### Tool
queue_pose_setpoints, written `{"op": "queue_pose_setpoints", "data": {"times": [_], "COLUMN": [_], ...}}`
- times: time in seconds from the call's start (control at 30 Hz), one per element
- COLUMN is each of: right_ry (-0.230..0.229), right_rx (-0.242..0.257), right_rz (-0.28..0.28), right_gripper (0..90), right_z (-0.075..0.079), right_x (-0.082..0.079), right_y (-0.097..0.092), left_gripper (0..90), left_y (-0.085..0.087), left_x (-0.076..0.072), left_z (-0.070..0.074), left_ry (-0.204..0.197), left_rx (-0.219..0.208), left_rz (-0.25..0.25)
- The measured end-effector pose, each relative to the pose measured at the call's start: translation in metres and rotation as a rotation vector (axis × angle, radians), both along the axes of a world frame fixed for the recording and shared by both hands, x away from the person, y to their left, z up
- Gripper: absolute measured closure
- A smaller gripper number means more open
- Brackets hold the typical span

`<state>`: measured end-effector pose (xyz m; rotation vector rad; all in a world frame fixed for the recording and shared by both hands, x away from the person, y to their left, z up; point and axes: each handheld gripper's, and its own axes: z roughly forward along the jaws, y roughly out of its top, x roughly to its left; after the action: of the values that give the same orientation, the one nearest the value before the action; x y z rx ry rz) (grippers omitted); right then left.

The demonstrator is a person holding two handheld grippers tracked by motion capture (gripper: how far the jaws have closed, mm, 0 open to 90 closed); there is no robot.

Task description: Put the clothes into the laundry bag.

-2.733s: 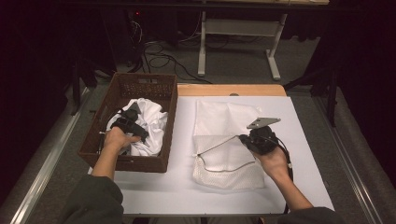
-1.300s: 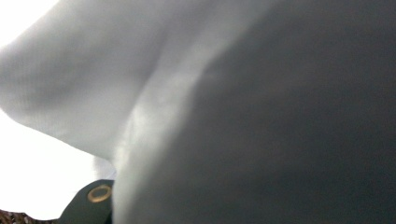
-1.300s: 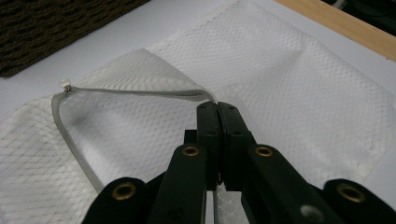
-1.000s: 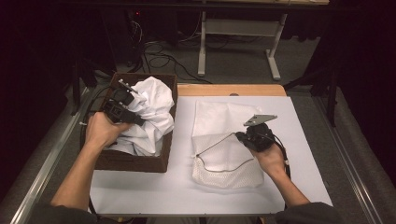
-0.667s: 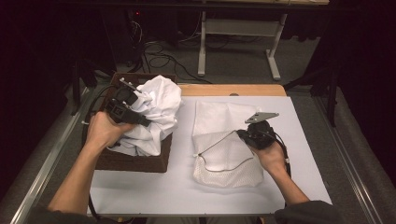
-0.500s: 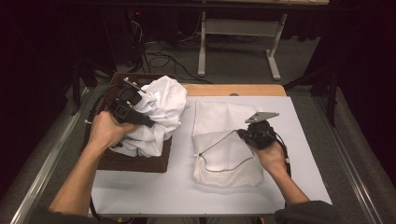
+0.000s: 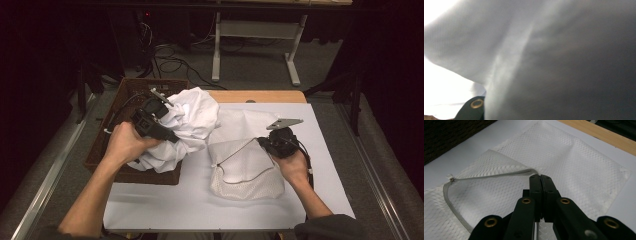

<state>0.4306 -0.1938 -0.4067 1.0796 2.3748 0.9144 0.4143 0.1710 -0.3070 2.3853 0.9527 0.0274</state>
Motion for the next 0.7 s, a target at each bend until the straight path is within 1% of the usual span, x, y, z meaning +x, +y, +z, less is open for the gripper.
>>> {"op": "queue_pose_setpoints", "data": {"times": [0.07, 0.13, 0.17, 0.2, 0.27, 0.37, 0.4, 0.47, 0.57, 0.7], "right_ry": [0.002, 0.000, 0.005, 0.006, 0.003, 0.008, 0.012, 0.009, 0.008, 0.004], "right_rx": [-0.003, -0.008, -0.009, -0.007, -0.008, -0.013, -0.012, -0.009, -0.010, -0.011], "right_rz": [-0.003, -0.006, -0.009, -0.009, -0.014, -0.020, -0.023, -0.024, -0.026, -0.031], "right_gripper": [89.9, 89.9, 89.9, 89.9, 89.9, 89.9, 89.9, 89.9, 89.9, 89.9], "right_z": [0.000, -0.001, -0.001, -0.001, -0.001, 0.000, 0.000, 0.000, 0.000, 0.002], "right_x": [0.000, 0.000, 0.000, 0.000, 0.001, 0.001, 0.001, 0.001, 0.000, 0.001], "right_y": [0.000, 0.000, -0.001, -0.001, -0.002, -0.002, -0.003, -0.003, -0.003, -0.005], "left_gripper": [75.9, 75.9, 75.9, 75.9, 75.9, 75.9, 75.9, 75.9, 75.9, 75.9], "left_y": [-0.003, -0.009, -0.011, -0.011, -0.016, -0.019, -0.023, -0.025, -0.032, -0.040], "left_x": [-0.002, -0.007, -0.008, -0.008, -0.012, -0.013, -0.014, -0.015, -0.017, -0.019], "left_z": [0.000, 0.003, 0.005, 0.005, 0.008, 0.009, 0.009, 0.008, 0.009, 0.015], "left_ry": [-0.002, -0.020, -0.022, -0.022, -0.027, -0.026, -0.021, -0.020, -0.026, -0.037], "left_rx": [0.000, 0.004, 0.000, 0.000, -0.012, -0.017, -0.022, -0.019, -0.025, -0.034], "left_rz": [-0.008, -0.036, -0.046, -0.046, -0.067, -0.079, -0.089, -0.098, -0.113, -0.128]}}
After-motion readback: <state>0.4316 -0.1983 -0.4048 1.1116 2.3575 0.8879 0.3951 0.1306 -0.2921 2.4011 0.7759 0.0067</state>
